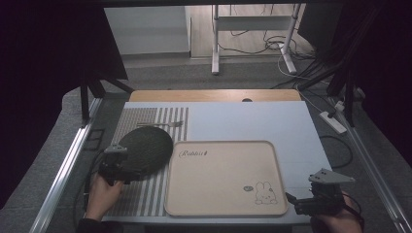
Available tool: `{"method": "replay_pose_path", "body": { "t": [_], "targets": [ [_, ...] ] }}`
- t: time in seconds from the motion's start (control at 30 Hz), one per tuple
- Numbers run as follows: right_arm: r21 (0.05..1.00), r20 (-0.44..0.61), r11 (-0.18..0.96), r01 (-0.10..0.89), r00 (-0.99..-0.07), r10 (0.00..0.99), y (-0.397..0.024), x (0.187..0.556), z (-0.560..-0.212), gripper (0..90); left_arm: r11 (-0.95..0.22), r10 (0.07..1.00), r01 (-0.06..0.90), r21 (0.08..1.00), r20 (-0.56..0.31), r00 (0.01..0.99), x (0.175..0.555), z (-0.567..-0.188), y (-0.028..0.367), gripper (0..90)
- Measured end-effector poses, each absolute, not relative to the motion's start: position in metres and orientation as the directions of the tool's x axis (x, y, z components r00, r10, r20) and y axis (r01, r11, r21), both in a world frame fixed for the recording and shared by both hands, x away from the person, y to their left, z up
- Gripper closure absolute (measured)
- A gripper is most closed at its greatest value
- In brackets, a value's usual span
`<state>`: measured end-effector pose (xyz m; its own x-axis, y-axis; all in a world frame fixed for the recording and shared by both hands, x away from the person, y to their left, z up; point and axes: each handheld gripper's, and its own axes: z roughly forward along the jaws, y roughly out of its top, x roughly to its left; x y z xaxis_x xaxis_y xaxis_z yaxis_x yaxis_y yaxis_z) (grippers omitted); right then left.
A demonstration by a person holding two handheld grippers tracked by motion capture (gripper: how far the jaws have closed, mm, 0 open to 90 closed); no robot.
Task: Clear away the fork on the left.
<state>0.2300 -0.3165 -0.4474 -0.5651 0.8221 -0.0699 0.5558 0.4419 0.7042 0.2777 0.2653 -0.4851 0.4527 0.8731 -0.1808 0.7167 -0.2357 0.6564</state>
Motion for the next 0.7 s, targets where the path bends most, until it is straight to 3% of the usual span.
{"method": "replay_pose_path", "body": {
  "t": [0.7],
  "targets": [
    [0.7,-0.072,0.448,0.557,-0.569,0.819,-0.316,0.23,-0.448,0.0,-0.217,0.882,0.744,0.632,-0.199,0.427,0.335,-0.485,0.267,0.0]
  ]
}}
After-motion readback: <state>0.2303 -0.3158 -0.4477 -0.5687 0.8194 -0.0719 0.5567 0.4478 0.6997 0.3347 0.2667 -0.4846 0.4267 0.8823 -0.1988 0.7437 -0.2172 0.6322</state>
